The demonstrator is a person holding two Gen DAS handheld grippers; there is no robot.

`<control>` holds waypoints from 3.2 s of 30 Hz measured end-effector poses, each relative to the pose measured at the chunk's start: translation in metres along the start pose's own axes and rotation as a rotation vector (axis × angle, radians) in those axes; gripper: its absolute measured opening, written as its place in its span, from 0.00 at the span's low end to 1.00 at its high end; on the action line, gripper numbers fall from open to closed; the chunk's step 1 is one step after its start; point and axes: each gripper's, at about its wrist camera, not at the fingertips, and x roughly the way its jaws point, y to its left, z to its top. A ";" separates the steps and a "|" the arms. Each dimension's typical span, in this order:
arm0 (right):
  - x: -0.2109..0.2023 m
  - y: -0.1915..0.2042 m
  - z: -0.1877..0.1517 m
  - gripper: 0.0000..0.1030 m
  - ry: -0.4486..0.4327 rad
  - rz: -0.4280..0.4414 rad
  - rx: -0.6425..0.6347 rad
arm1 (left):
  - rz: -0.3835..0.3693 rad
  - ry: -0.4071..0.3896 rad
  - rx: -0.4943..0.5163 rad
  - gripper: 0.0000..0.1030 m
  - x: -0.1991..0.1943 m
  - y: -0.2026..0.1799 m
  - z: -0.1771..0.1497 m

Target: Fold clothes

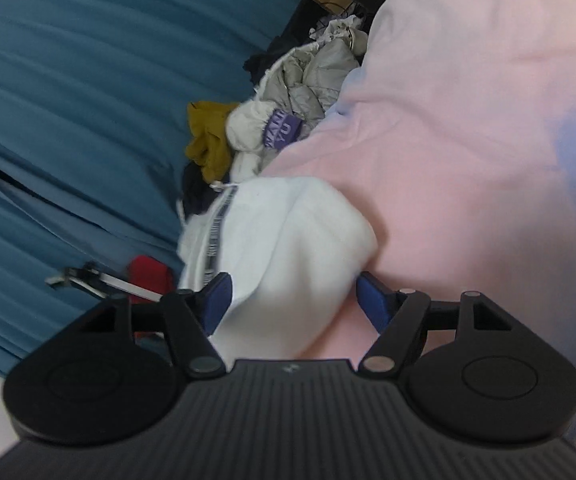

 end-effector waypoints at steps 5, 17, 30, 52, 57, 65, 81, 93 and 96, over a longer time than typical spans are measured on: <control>0.000 0.024 0.000 0.11 -0.049 -0.104 -0.202 | -0.005 -0.024 0.005 0.90 -0.003 0.000 0.002; -0.081 -0.016 0.062 0.09 -0.247 -0.299 -0.298 | -0.005 -0.048 -0.039 0.90 -0.017 -0.001 0.006; -0.098 -0.042 0.028 0.48 -0.164 -0.406 -0.349 | 0.009 -0.042 0.013 0.90 -0.012 -0.009 0.009; -0.281 0.045 -0.173 0.81 0.007 -0.247 -0.685 | -0.098 -0.109 0.182 0.90 -0.070 -0.041 -0.002; -0.275 0.051 -0.179 0.81 0.000 -0.203 -0.720 | -0.122 -0.105 0.250 0.90 -0.062 -0.045 0.006; -0.253 0.035 -0.179 0.81 0.057 -0.221 -0.668 | -0.113 -0.036 0.393 0.90 0.007 -0.039 0.095; -0.194 0.020 -0.180 0.81 0.139 -0.243 -0.603 | -0.244 0.356 0.704 0.64 0.176 -0.039 0.123; -0.207 0.026 -0.181 0.81 0.120 -0.241 -0.603 | 0.044 0.196 0.772 0.04 0.170 -0.080 0.130; -0.210 0.028 -0.180 0.81 0.115 -0.230 -0.605 | 0.107 0.151 0.763 0.04 0.174 -0.083 0.154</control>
